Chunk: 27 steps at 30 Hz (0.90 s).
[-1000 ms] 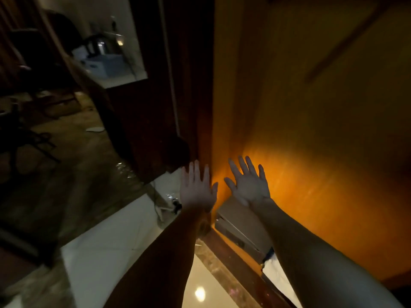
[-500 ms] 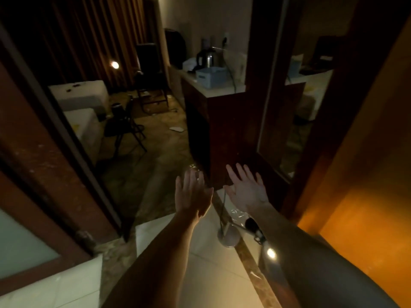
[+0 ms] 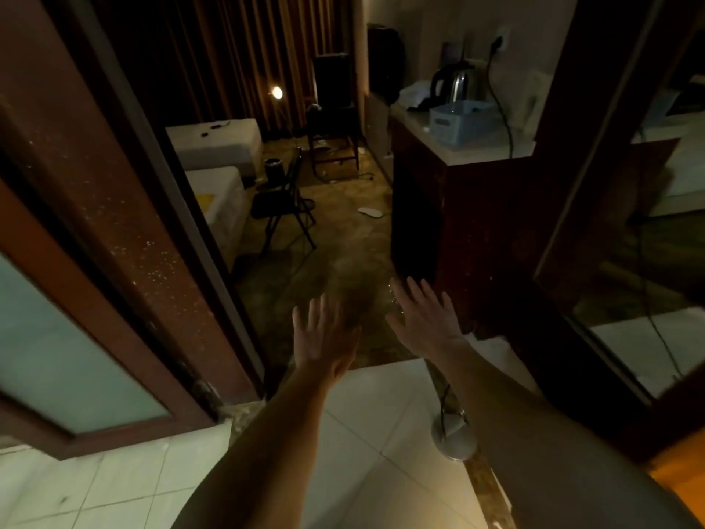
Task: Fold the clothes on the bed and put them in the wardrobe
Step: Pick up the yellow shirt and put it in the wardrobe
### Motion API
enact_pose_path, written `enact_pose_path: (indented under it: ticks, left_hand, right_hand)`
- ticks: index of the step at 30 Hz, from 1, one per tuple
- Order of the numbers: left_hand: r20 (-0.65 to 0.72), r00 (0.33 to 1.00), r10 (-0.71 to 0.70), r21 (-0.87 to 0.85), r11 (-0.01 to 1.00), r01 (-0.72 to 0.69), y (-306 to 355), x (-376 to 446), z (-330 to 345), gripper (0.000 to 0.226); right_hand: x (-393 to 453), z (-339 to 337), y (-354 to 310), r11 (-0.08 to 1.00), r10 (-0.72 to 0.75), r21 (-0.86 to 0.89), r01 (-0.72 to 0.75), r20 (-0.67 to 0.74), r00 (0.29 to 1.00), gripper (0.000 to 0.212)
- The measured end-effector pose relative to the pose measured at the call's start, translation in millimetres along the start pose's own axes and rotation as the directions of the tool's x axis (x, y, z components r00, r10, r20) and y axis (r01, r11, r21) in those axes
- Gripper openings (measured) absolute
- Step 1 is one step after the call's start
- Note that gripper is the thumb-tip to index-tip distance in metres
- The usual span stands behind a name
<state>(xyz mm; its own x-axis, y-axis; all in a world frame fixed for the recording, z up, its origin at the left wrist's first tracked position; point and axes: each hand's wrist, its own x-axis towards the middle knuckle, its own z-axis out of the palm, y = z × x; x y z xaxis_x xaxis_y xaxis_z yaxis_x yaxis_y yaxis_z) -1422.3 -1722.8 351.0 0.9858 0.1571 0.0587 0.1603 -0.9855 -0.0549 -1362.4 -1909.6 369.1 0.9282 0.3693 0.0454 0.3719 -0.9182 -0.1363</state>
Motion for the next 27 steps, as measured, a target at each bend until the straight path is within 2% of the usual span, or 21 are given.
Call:
enact_pose_path:
  ticks: [7,10,14,19,27]
  left_hand:
    - [0.012,0.993,-0.119,-0.006,0.993,0.119,-7,84,1,0.070]
    - [0.066,0.983,-0.173,0.010,0.985,0.172,-16,123,5,0.076]
    - [0.060,0.974,-0.217,-0.062,0.974,0.220,-27,163,8,0.076]
    - [0.063,0.956,-0.286,-0.073,0.954,0.290,-62,222,13,0.072]
    - [0.066,0.953,-0.295,-0.061,0.952,0.299,-140,340,37,0.073]
  right_hand:
    - [106,-2,7,0.993,-0.084,0.091,0.079,0.055,0.995,0.068]
    - [157,-5,11,0.990,-0.134,0.044,0.133,0.034,0.990,0.070]
    - [209,1,11,0.992,-0.126,0.014,0.125,0.073,0.989,0.072]
    - [283,14,-8,0.989,-0.147,0.008,0.147,0.092,0.985,0.072]
    - [415,25,-56,0.987,-0.159,0.025,0.157,0.133,0.978,0.073]
